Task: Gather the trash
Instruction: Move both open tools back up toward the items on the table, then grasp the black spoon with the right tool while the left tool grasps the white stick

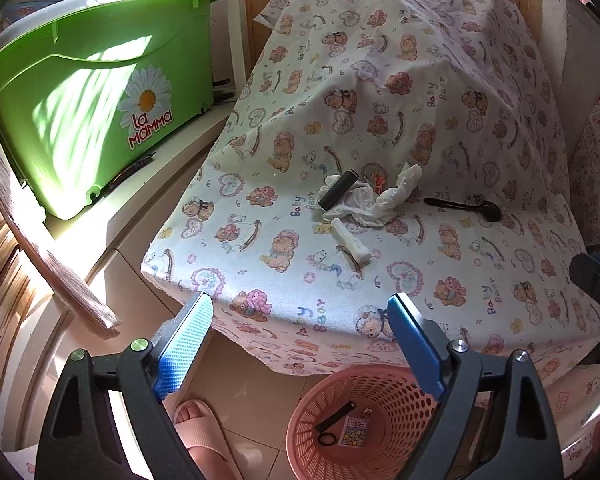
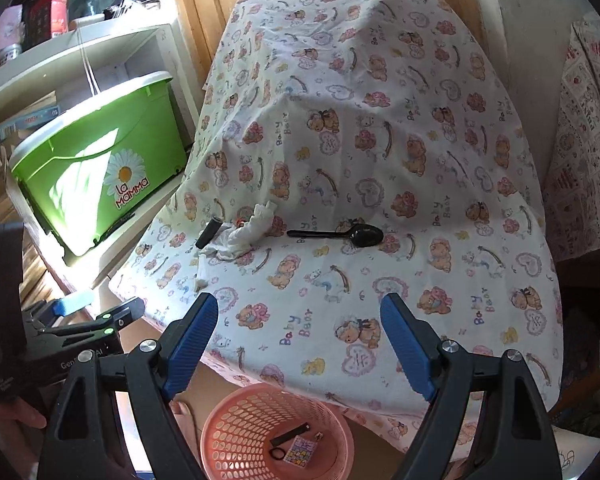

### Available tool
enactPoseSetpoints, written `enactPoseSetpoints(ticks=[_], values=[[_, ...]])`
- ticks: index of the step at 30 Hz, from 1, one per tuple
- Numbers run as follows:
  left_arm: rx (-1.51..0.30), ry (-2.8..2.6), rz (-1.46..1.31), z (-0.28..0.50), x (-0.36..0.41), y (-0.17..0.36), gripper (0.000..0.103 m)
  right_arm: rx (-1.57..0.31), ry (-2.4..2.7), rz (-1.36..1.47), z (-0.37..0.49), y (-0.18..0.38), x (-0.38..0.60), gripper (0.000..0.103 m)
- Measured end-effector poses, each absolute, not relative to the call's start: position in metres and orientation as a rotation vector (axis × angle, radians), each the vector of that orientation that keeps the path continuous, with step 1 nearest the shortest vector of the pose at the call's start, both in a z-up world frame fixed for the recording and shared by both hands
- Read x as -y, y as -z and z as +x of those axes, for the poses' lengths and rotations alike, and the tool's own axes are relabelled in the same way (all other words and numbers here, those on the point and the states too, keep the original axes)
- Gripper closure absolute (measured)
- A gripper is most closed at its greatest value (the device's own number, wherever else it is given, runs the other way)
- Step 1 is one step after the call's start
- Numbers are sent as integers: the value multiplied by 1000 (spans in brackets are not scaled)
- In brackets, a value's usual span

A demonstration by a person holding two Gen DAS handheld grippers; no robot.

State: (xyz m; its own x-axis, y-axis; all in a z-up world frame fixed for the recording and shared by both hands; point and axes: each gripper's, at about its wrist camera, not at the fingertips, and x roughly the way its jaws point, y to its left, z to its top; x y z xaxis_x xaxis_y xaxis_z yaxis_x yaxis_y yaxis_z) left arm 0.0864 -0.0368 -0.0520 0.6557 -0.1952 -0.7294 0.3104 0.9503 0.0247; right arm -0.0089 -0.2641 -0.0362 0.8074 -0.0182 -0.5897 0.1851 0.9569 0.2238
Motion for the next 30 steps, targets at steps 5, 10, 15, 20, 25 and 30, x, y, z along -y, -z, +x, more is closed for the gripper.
enactPoseSetpoints(ticks=[5,10,15,20,25,30], values=[[-816,349,178,106,56,42,24,-662,95,324,16,18,304,18],[-883,437,154,128,68,58,34,-656,135,138,40,9,322,18],[-893,432,111,137,68,82,47,-683,178,125,50,33,337,18],[-894,430,87,141,82,91,47,-694,179,75,61,36,329,18],[-826,392,153,144,99,93,47,-711,163,63,72,37,329,18],[-861,325,134,155,95,100,66,-725,90,91,92,41,334,18]])
